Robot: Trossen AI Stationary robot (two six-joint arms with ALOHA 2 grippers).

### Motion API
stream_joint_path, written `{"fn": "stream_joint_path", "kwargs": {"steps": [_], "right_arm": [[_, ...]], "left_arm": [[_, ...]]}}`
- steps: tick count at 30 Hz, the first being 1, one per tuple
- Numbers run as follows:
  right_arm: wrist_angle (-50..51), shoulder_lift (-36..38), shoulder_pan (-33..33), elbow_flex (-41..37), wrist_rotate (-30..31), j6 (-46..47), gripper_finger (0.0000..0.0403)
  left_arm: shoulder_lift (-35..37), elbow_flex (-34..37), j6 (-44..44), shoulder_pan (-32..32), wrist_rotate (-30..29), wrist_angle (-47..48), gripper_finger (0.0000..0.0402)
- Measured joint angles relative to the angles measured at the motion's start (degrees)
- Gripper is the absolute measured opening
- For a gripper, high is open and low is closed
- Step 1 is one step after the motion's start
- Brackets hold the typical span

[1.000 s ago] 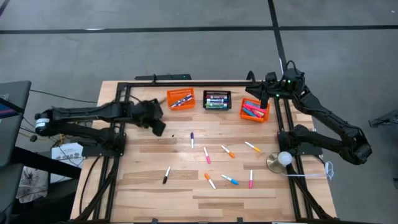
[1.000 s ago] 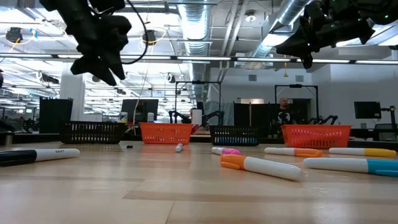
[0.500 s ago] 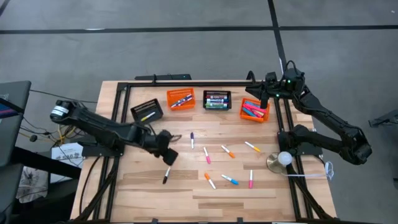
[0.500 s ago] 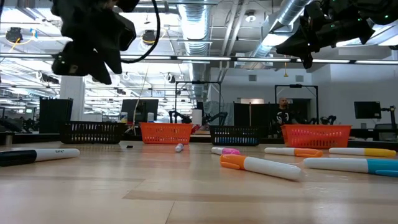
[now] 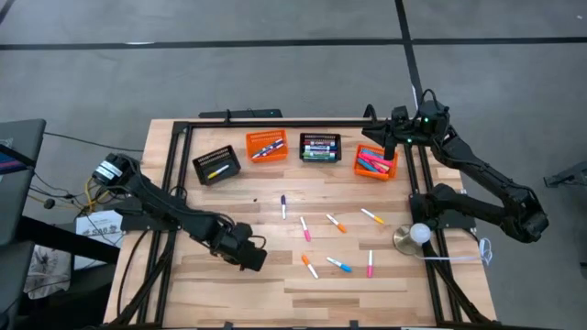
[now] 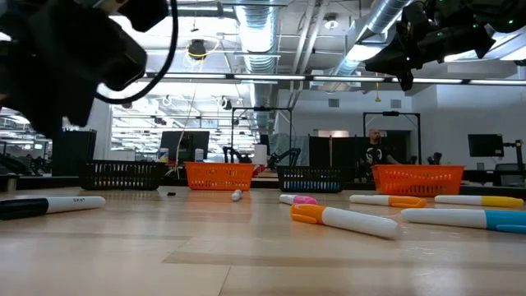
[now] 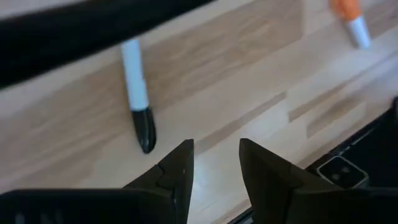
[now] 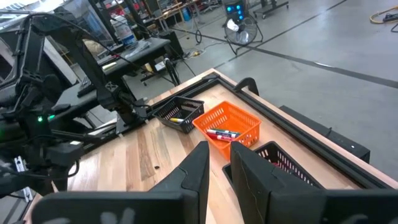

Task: Pick & Place Markers
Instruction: Put the white black marker into the left black bin

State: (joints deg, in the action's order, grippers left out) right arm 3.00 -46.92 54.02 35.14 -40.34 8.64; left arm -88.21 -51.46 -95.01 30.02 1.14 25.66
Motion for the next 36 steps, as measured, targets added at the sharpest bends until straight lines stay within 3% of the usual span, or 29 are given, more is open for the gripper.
{"fn": "stream_joint_path", "kwargs": {"steps": [26, 36], "right_arm": [[0.01, 0.0, 0.0, 0.0, -0.15, -0.02, 0.0056], [0.01, -0.01, 0.0, 0.0, -0.12, -0.04, 0.0056]], "left_arm": [[-0.54, 3.74, -1.49, -2.07, -4.49, 0.61, 0.0127], [-6.68, 3.74, -1.75, -2.42, -2.6, 0.64, 0.0127]]}}
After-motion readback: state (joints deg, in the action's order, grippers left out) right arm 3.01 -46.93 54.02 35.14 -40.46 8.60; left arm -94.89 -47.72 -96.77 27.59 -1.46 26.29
